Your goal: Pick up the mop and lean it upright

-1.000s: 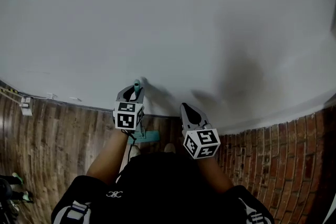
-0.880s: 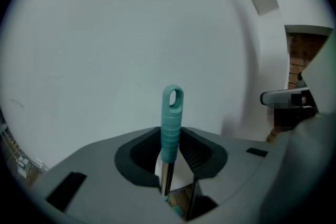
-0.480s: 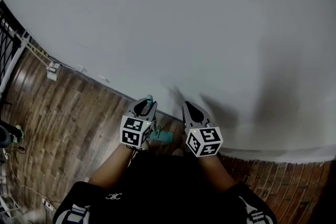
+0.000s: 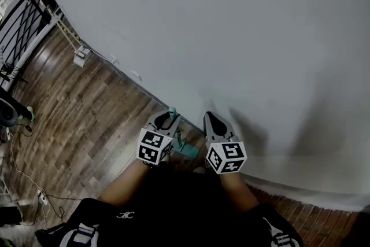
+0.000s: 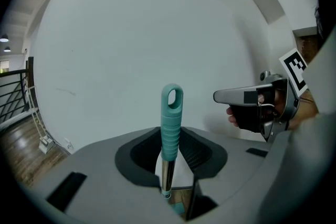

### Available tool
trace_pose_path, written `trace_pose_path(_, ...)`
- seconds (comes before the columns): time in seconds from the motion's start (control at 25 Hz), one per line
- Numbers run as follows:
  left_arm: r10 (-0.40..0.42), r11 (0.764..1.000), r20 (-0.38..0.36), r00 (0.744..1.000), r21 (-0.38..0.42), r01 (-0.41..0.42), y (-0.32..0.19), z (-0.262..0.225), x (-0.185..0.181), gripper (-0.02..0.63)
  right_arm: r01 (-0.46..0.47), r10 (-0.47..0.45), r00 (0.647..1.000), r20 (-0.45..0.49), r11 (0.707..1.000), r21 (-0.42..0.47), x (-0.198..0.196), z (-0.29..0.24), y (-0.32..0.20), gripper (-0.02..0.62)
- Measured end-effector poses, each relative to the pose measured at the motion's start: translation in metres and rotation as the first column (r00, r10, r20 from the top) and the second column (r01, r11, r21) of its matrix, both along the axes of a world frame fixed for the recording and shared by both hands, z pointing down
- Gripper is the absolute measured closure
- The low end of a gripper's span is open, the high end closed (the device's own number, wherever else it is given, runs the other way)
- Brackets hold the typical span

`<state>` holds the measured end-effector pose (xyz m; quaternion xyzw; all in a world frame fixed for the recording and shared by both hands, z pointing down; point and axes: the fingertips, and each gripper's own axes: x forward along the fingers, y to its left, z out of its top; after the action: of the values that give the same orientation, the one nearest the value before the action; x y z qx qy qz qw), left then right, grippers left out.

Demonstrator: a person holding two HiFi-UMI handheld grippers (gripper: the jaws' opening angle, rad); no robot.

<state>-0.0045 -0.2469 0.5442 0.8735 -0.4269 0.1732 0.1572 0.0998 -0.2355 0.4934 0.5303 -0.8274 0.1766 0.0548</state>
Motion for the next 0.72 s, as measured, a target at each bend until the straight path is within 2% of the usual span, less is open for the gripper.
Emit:
trace_pose_path(0.4, 0.035, 0.999, -0.022, 0.999, -0.011, -0.035, -0.006, 0.000, 0.006, 0.499, -0.044, 0.044, 0.999, -0.002, 0.999, -0.005, 0.007, 0.000, -0.005, 0.581)
trace_pose_path(0.72, 0.047, 0.999, -0.041, 0.998, -0.002, -0.047, -0.005, -0.001, 0.013, 0.499, -0.038, 0.038, 0.999, 0.008, 0.999, -0.008, 0.006, -0.002, -0.002, 0.581)
